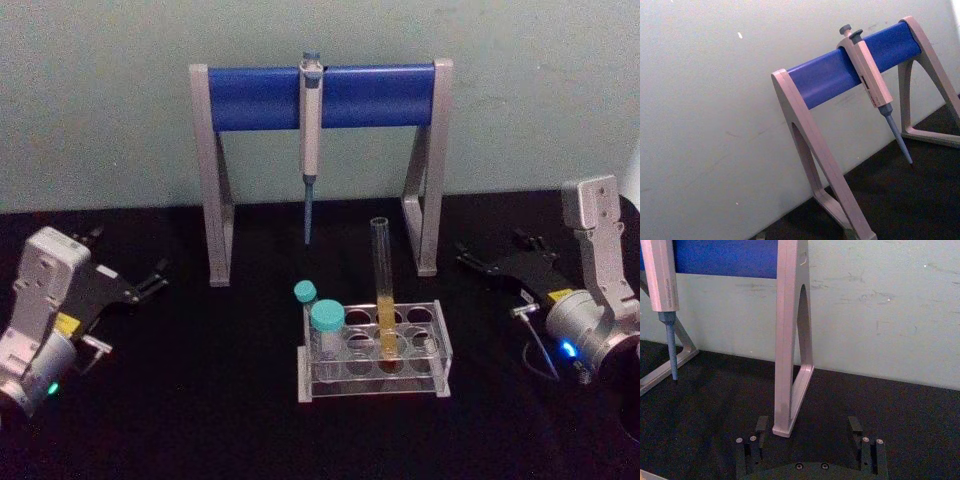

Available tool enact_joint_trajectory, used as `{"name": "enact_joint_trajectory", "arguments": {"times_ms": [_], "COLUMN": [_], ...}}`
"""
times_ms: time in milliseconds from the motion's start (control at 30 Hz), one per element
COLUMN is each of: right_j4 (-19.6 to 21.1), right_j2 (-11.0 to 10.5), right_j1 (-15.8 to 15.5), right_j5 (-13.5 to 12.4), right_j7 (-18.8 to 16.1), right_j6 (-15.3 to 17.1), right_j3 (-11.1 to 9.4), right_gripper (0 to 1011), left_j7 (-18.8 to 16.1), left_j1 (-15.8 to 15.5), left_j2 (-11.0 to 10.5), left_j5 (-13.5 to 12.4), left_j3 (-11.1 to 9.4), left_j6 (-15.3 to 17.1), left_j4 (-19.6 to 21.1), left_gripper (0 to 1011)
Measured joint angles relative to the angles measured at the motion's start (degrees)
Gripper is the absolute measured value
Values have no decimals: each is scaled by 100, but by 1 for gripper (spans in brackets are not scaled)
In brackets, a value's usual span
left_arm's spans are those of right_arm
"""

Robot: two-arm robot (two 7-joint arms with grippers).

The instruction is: Pick up the test tube from the test tube rack, shake it, then place it back into the test tube rack.

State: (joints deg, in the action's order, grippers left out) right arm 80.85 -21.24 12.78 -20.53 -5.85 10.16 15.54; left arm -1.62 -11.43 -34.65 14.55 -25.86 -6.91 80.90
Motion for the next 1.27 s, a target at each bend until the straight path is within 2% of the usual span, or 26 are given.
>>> {"name": "enact_joint_trajectory", "arguments": {"times_ms": [1267], "right_j4": [0], "right_j2": [0], "right_j1": [0], "right_j5": [0], "right_j7": [0], "right_j6": [0], "right_j3": [0], "right_gripper": [1000], "left_j7": [0], "left_j1": [0], "left_j2": [0], "left_j5": [0], "left_j3": [0], "left_j6": [0], "left_j4": [0], "left_gripper": [1001]}}
